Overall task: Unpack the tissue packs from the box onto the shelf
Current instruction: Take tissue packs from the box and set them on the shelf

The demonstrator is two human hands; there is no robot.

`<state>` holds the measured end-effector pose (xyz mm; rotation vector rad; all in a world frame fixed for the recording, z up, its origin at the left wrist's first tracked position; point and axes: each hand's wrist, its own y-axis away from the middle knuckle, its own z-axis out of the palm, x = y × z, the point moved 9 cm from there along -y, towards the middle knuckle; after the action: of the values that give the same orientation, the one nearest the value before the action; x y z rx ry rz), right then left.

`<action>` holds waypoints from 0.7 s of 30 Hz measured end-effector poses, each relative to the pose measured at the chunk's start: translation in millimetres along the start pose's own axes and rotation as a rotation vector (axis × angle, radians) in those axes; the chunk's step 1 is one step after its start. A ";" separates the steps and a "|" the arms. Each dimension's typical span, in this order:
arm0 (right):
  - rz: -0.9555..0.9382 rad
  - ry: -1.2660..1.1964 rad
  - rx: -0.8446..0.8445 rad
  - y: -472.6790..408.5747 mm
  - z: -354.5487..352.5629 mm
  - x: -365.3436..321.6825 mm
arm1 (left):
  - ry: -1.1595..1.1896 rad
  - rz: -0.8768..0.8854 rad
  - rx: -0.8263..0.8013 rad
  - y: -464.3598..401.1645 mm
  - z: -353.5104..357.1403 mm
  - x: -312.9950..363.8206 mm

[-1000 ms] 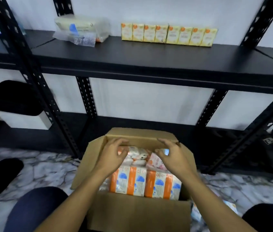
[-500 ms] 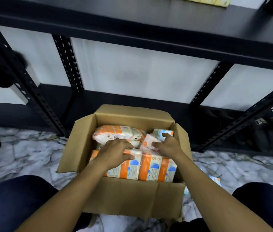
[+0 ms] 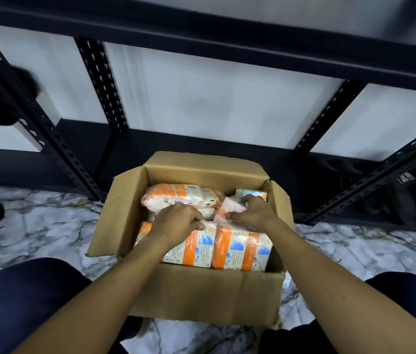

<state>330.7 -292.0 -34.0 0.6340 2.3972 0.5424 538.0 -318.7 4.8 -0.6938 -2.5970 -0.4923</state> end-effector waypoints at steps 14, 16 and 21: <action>-0.162 0.030 0.123 34.5 -80.5 -46.6 | 0.033 0.001 0.267 27.8 -72.9 4.3; -0.186 0.022 0.180 46.8 -104.1 -51.9 | 0.077 0.015 0.300 36.0 -87.4 7.2; -0.278 -0.008 0.306 89.6 -156.5 -58.9 | 0.122 0.052 0.456 66.6 -123.2 19.9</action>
<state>301.1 -287.9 153.3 0.4135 2.5265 0.0554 593.5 -309.5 134.5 -0.5509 -2.4402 0.0764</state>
